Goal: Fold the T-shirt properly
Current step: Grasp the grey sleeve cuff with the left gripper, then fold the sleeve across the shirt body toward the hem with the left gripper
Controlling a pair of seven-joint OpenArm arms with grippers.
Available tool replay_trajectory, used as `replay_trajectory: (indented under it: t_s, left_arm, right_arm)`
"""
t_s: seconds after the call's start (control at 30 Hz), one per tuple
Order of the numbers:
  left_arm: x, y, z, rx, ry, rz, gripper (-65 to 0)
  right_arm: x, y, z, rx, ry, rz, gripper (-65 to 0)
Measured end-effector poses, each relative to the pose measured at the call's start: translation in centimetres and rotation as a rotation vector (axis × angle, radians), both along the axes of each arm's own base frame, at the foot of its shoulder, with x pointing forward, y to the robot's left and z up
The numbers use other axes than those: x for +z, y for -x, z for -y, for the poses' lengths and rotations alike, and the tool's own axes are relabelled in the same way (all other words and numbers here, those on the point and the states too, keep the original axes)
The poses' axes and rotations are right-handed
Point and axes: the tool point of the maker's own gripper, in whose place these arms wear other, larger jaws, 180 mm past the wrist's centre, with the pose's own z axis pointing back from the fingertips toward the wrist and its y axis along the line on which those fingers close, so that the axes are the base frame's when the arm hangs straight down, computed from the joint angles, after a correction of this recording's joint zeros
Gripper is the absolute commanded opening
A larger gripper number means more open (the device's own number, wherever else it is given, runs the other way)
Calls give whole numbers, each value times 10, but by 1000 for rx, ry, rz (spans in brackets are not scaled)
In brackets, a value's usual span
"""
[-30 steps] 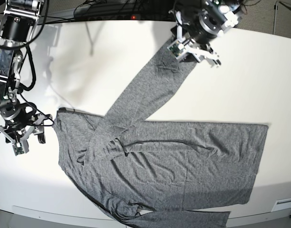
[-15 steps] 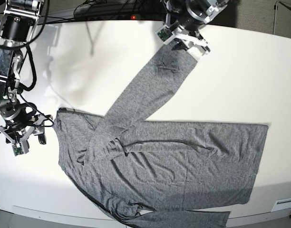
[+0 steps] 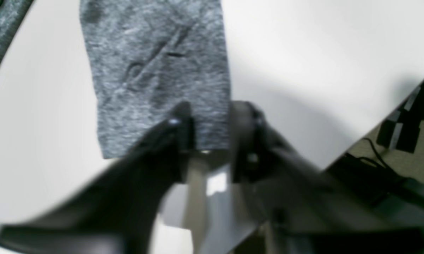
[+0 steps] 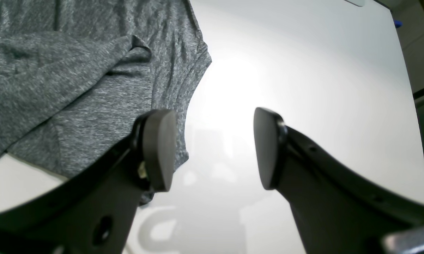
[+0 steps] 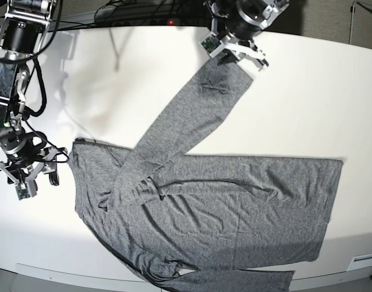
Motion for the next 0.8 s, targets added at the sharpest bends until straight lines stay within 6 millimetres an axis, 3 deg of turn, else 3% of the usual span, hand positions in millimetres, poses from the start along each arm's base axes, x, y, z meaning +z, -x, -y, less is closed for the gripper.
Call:
replay_trajectory:
  t_s: [0.03, 0.27, 0.43, 0.57, 0.7, 0.8]
  left_arm:
    - [0, 0, 0, -1, -2, 0, -650]
    - [0, -2, -2, -3, -13, 9, -650]
    - [3, -11, -13, -6, -106, 63, -650]
    - [23, -22, -19, 35, -128, 107, -650]
    - [67, -40, -3, 45, -33, 211, -650]
    - [85, -44, 1, 53, 1, 244, -650]
  right_arm:
    - [0, 0, 0, 0, 0, 0, -305]
    - [0, 0, 0, 0, -1, 0, -305]
    - [0, 0, 0, 0, -1, 0, -305]
    - [1, -1, -1, 3, -4, 9, -305]
    - [2, -1, -1, 4, -5, 11, -305]
    - [2, -1, -1, 3, -4, 11, -305]
